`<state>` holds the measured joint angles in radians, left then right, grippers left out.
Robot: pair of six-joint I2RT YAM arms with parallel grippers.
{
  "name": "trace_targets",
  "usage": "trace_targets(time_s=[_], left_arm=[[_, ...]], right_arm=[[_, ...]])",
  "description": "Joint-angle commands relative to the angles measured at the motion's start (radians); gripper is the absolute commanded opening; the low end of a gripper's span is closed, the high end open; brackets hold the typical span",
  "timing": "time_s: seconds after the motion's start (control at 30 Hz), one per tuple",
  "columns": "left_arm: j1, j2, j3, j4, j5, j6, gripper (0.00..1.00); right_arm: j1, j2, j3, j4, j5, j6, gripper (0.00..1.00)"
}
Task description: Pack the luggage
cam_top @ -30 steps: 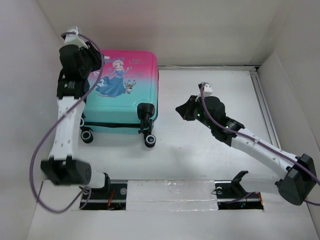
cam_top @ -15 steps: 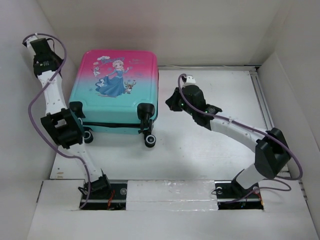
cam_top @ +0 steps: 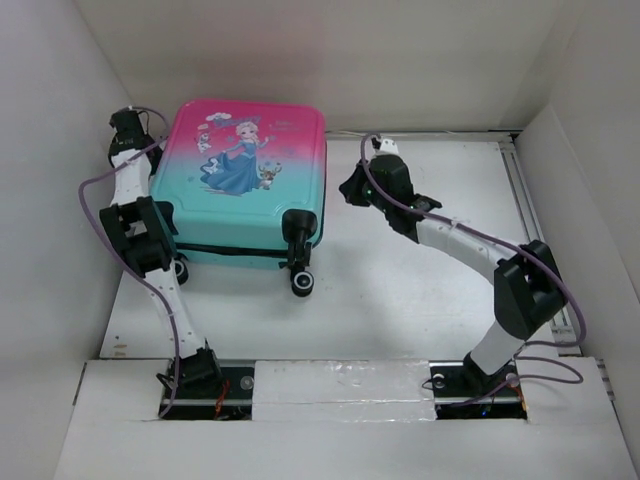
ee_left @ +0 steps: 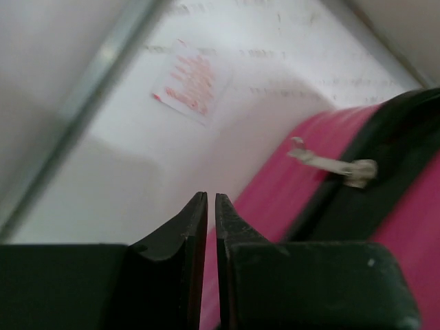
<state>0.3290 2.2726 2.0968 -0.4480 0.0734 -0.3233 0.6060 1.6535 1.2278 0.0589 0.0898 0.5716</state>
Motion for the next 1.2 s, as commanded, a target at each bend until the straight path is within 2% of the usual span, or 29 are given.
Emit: trace_targets(time_s=[0.0,0.2,0.37,0.47,0.53,0.57,0.6,0.7,0.73,0.8,0.83,0.9,0.97,1.0,1.1,1.17], left_arm=[[-0.132,-0.085,-0.096,-0.011,0.098,0.033,0.06],[-0.261,-0.254,-0.378,0.142,0.137,-0.008,0.06],[-0.372,-0.396,-0.648,0.273,0.177,-0.062,0.05],[-0.461,-0.490,-0.721,0.324,0.177,-0.132,0.02],[-0.507,-0.588,-0.837,0.366,0.189,-0.173,0.02],[-0.521,-0.628,-0.892,0.440,0.189,-0.215,0.02],[-0.533,-0.666,-1.003,0.472,0.189,-0.235,0.02],[-0.562,-0.812,-1.161,0.558,0.180,-0.279,0.02],[-0.562,-0.852,-1.254,0.558,0.180,-0.290,0.02],[-0.562,-1.035,-1.381,0.584,0.152,-0.319,0.02],[-0.562,-1.036,-1.420,0.585,0.143,-0.319,0.02],[-0.562,-1.171,-1.477,0.572,0.123,-0.329,0.02],[-0.562,-1.278,-1.495,0.536,0.044,-0.320,0.07],[-0.562,-1.309,-1.495,0.514,0.005,-0.310,0.11],[-0.562,-1.427,-1.446,0.480,-0.196,-0.325,0.41],[-0.562,-1.479,-1.431,0.538,-0.277,-0.370,0.64]], right_arm=[[-0.044,0.043,0.081,0.075,0.019,-0.013,0.00],[-0.144,0.126,0.199,-0.004,0.047,-0.024,0.00],[-0.198,0.026,0.055,-0.004,0.068,0.017,0.00],[-0.207,-0.038,-0.025,-0.013,0.068,0.017,0.00],[-0.218,-0.050,-0.045,-0.013,0.068,0.017,0.00],[-0.218,-0.061,-0.045,-0.013,0.054,0.008,0.00],[-0.229,-0.061,-0.034,-0.013,0.010,-0.002,0.00],[-0.229,0.021,0.053,-0.027,-0.076,-0.038,0.00],[-0.229,0.052,0.088,-0.043,-0.134,-0.038,0.00],[-0.203,0.173,0.302,-0.095,-0.207,-0.047,0.00],[-0.203,0.219,0.303,-0.120,-0.234,-0.047,0.00],[-0.174,0.358,0.528,-0.180,-0.287,-0.056,0.00],[-0.160,0.429,0.759,-0.293,-0.320,-0.067,0.00],[-0.160,0.451,0.818,-0.330,-0.308,-0.067,0.00],[-0.185,0.413,0.883,-0.375,-0.214,-0.076,0.00],[-0.215,0.295,0.840,-0.363,-0.177,-0.087,0.05]])
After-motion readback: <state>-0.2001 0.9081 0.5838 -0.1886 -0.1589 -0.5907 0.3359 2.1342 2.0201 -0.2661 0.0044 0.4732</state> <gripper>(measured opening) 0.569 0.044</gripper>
